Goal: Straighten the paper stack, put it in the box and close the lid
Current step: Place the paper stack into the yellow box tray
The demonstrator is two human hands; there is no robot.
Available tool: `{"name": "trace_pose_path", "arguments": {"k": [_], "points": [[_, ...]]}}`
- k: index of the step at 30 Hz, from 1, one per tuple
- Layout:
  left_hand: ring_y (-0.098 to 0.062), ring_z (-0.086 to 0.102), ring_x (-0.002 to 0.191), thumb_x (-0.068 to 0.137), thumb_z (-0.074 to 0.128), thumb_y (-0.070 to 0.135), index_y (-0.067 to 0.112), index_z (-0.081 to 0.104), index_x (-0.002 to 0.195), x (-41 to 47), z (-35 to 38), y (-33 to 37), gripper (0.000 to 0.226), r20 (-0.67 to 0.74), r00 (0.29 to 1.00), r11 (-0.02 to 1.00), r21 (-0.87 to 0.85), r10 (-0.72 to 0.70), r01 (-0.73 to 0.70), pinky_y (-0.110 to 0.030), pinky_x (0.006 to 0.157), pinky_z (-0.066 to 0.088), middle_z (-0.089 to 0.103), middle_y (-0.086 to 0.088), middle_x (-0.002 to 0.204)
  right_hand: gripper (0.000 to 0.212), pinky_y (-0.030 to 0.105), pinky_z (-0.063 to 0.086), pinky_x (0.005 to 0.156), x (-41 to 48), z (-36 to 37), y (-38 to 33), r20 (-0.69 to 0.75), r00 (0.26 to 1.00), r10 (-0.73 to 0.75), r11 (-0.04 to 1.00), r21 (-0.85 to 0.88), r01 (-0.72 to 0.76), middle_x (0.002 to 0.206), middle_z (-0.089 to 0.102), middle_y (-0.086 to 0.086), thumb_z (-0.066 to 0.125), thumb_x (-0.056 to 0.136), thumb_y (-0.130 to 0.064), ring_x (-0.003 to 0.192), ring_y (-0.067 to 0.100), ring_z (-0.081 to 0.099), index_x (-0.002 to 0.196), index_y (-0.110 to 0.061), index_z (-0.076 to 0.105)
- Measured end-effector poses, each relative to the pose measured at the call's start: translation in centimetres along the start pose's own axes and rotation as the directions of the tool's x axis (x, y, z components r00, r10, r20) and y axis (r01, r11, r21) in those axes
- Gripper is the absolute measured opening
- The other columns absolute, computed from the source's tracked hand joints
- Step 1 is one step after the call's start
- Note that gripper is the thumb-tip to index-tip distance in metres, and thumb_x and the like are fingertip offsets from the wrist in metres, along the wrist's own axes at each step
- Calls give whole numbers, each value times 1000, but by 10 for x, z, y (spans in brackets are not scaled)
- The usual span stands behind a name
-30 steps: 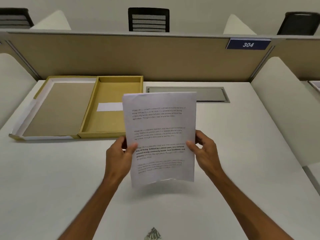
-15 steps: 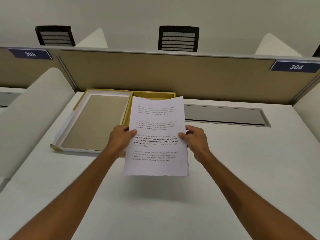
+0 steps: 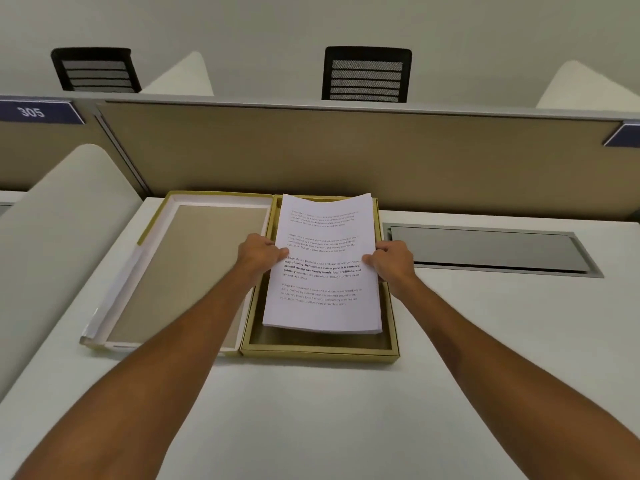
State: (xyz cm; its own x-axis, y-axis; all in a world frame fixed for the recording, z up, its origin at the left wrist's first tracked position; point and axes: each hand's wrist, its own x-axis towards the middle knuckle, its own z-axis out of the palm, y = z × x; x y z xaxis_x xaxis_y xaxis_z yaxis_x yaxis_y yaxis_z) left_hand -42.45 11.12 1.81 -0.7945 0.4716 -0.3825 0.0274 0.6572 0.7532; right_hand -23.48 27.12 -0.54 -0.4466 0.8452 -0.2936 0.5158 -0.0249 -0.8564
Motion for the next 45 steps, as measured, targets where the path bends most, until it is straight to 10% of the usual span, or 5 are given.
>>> {"name": "trace_pose_path", "arguments": {"k": [7,13,26,40,45], "points": [[-26,69,81,87,73,24,4,65,101,30,16,-5,26,-30,999,989,143,-19,24,-31,63,51,71,-13,110,23,11,43,42,32,18,5,-7,1000,-12,989,-145,11,90,65,-3,71,91,-16,61,9,63,71,-16,60],[-30,70,87,90,69,27,7,60,98,37,27,-11,23,-56,996,931,363,65,-40,-31,66,52,70,-15,110,18,31,62,70,42,29,13,-28,1000,9,967,-254,-16,102,72,10,70,92,-19,77,23,71,95,-2,67],[-34,65,103,91,64,17,2,61,116,36,48,-8,29,-85,989,759,650,122,-38,-38,78,54,64,-16,116,21,29,47,60,31,40,7,-150,987,-63,879,-476,-16,100,71,12,74,89,-18,70,19,57,103,-6,66],[-26,67,85,98,56,26,3,66,111,16,37,-9,28,-259,938,852,519,228,-64,-34,70,56,68,-13,103,15,20,38,46,3,39,0,-43,988,-148,853,-511,106,90,67,6,66,93,-19,57,11,52,85,-13,55],[-29,69,101,97,60,22,10,62,128,-32,10,-29,33,-457,851,953,265,259,-148,-36,79,54,70,-12,120,34,28,50,76,-36,35,0,-7,935,-354,810,-503,302,130,61,9,64,95,-21,106,24,62,127,-9,60]]}}
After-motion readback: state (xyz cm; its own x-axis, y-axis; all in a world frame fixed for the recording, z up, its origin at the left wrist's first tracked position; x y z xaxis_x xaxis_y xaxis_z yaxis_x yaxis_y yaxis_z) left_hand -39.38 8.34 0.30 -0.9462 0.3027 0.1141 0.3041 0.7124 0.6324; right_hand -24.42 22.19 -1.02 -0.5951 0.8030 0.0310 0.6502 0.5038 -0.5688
